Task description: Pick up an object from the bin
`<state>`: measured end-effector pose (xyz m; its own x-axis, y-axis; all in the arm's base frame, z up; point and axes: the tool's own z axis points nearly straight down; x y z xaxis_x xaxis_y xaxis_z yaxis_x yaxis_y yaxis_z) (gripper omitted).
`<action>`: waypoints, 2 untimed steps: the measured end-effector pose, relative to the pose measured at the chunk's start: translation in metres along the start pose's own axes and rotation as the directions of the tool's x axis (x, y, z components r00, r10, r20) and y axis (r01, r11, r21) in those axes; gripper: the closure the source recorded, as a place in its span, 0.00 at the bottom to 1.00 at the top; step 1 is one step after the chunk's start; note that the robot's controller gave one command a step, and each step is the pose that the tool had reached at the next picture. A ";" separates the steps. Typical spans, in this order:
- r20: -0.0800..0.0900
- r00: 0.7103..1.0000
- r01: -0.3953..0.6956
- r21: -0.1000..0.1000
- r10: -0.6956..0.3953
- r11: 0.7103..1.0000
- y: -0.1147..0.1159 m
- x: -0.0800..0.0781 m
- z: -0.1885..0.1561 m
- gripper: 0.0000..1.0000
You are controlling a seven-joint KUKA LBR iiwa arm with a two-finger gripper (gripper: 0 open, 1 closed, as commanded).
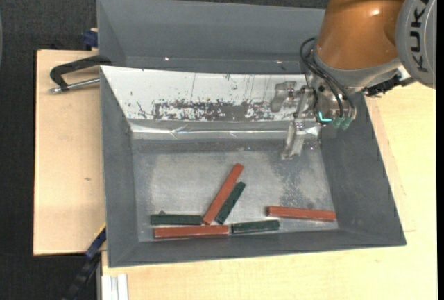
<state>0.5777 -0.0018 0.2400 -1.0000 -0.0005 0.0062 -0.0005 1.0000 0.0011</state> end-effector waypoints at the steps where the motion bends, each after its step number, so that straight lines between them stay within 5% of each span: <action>1: 0.009 1.000 0.000 0.000 0.000 1.000 0.000 -0.001 -0.005 0.00; 2: 0.010 0.997 0.079 0.001 -0.079 0.997 0.069 -0.002 0.048 0.00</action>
Offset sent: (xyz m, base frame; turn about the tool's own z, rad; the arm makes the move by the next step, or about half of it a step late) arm 0.0004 0.1087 -0.0800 -0.1263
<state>0.5797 0.0670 0.1923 -0.9968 -0.0792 -0.0039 -0.0792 0.9969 0.0009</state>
